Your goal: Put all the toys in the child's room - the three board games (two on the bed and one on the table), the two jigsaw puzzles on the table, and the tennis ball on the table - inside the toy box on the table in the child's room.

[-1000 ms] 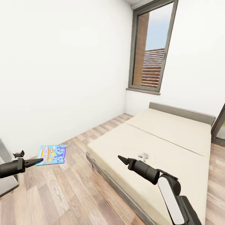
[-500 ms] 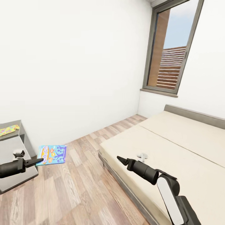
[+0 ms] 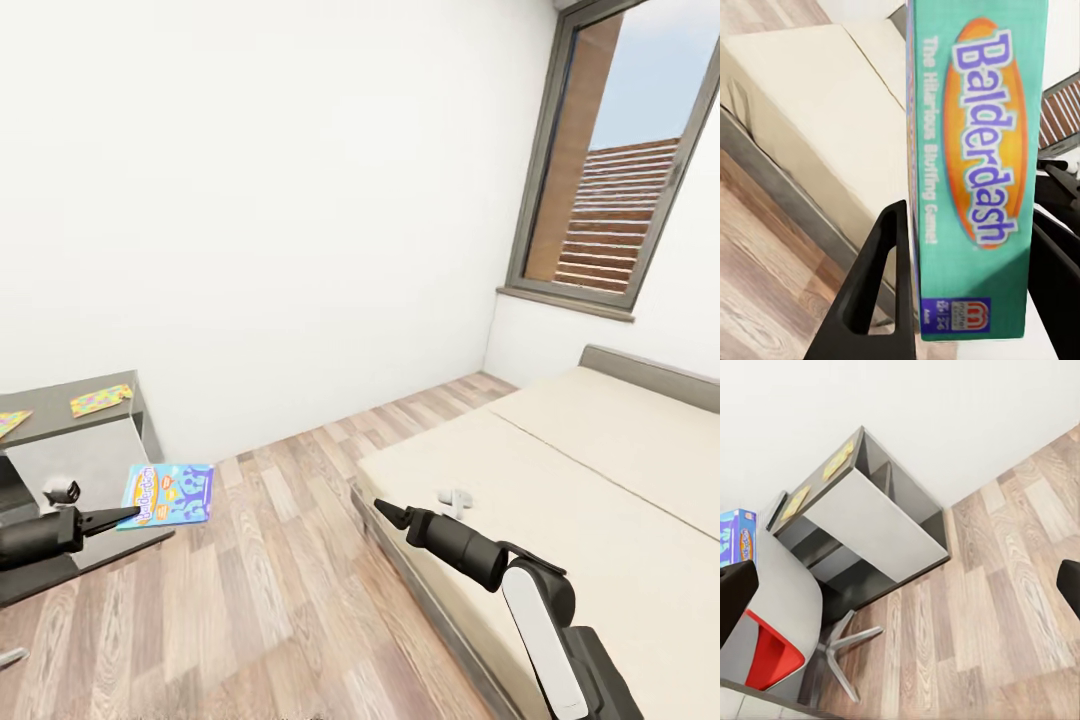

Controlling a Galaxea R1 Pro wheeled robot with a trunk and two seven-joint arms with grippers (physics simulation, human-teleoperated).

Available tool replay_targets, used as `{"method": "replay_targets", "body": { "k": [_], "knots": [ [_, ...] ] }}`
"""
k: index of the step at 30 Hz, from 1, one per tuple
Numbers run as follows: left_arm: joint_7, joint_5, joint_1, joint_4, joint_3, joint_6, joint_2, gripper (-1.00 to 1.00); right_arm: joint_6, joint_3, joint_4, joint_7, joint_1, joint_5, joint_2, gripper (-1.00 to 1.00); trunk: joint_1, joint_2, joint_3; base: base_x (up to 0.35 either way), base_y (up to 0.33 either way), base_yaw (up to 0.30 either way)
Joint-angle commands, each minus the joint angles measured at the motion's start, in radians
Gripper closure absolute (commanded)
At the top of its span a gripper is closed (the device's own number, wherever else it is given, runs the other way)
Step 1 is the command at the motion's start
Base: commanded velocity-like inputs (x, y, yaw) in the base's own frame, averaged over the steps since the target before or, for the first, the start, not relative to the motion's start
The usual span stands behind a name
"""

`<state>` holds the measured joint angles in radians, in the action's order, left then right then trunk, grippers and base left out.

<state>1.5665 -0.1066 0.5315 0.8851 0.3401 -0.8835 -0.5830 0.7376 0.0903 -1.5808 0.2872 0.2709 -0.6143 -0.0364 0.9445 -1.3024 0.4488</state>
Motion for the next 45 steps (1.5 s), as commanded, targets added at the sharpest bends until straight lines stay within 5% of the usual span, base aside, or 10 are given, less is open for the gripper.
{"method": "replay_targets", "body": {
  "k": [1,45],
  "knots": [
    [0.004,0.0,0.001,0.0,0.0,-0.01,0.0,1.0,0.005,-0.001,-0.001,0.003,0.001,0.001,0.0,-1.0,-0.004,0.007,-0.002,0.0,0.0,0.286],
    [0.004,0.001,0.001,-0.001,-0.004,-0.011,0.018,1.0,0.002,0.0,-0.001,0.003,0.0,0.001,-0.002,-1.0,-0.173,0.315,-0.118,0.0,0.0,0.287]
  ]
}}
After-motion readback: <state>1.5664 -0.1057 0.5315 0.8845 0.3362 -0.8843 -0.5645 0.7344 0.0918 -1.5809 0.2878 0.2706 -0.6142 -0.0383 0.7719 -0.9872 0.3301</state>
